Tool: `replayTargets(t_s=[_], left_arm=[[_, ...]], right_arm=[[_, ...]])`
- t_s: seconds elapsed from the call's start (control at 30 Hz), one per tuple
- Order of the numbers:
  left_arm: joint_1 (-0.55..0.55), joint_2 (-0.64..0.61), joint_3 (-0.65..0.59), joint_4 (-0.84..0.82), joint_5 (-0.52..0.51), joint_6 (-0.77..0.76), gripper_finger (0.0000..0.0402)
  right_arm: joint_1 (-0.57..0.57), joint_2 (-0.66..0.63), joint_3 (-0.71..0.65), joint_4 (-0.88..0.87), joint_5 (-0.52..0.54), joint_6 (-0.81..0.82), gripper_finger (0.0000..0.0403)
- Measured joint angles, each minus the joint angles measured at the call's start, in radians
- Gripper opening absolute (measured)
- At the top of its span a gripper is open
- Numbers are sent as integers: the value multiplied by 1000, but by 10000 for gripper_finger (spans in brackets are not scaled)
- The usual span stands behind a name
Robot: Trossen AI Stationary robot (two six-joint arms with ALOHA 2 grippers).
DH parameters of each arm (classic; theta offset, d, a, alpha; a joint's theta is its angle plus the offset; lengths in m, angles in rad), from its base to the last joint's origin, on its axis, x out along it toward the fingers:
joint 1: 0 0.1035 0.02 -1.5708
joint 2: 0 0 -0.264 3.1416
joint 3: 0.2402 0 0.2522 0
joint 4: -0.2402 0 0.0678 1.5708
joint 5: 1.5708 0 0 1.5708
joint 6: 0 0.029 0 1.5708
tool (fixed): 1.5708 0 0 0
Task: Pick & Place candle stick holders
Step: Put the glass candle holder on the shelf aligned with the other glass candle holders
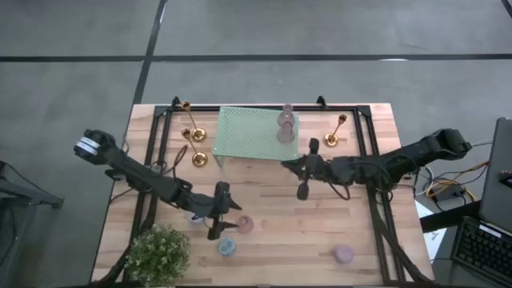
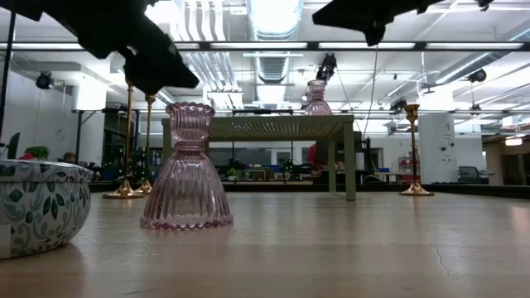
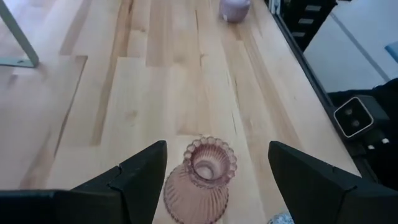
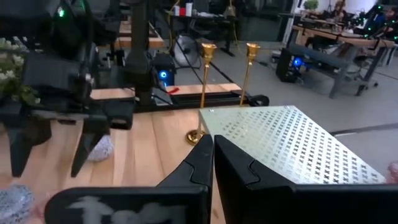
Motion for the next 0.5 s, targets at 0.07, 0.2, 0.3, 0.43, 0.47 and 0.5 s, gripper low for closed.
replayTargets(t_s=[0.07,0.2,0.3,0.43,0.47,0.5], left_arm=[[0,33,7,22,0,1,284],[0,88,21,31,0,-9,284],[0,121,32,35,0,-18,284],[0,164,43,30,0,-22,284],[0,173,47,32,0,-23,284],[0,182,50,35,0,-23,284]], right_arm=[[10,-17,0,-27,5,0,8],[25,-31,-1,-48,4,3,8],[34,-34,-1,-48,4,3,8],[36,-34,-1,-53,4,3,8],[36,-34,-1,-57,4,3,8],[36,-34,-1,-60,4,3,8]])
